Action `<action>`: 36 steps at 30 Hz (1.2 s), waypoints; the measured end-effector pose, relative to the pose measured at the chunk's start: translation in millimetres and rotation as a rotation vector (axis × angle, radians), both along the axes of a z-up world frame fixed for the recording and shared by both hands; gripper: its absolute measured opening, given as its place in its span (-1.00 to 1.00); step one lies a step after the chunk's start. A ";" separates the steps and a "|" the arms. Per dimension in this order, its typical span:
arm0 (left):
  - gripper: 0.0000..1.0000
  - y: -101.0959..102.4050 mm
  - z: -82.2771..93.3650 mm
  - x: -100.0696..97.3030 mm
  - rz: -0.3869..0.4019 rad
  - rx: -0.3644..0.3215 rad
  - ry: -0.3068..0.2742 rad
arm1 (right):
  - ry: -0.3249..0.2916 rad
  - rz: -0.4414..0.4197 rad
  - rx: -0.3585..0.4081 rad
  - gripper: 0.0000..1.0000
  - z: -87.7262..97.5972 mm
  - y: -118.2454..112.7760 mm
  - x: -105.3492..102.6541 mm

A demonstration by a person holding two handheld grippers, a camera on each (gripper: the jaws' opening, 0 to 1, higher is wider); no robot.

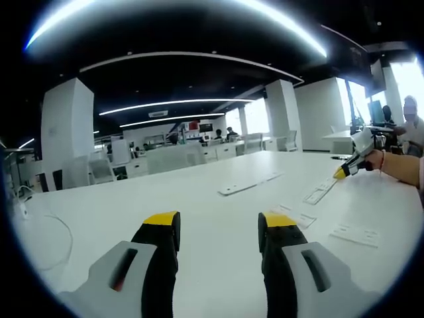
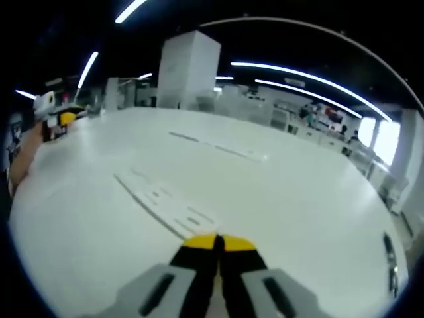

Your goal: Locate the socket holder cover, grip the socket holder cover, clip it into the socket holder slot.

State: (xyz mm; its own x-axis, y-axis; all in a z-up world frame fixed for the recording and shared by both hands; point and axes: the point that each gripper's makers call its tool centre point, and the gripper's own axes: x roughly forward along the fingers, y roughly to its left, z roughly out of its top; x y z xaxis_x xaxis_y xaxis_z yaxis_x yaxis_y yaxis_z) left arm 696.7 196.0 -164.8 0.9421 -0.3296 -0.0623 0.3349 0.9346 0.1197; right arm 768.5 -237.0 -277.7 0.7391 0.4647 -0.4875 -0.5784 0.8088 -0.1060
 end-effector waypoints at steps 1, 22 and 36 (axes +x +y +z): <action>-0.05 -0.2 -0.1 -0.1 0.000 0.000 0.000 | 0.000 0.000 0.001 -0.92 0.0 0.1 -0.3; -0.05 1.8 1.7 1.3 -0.001 0.001 -0.002 | 0.003 0.011 0.014 -0.92 0.3 6.9 -3.1; -0.05 2.7 1.0 2.1 0.000 0.003 0.001 | -0.009 0.015 -0.007 -0.92 0.1 9.1 -2.3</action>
State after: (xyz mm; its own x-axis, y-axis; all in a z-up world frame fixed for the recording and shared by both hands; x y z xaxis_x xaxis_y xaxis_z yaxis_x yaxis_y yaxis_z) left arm 698.9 198.7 -163.7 0.9421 -0.3291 -0.0645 0.3348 0.9343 0.1226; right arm 766.2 -227.9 -277.6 0.7362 0.4724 -0.4845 -0.5896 0.7992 -0.1167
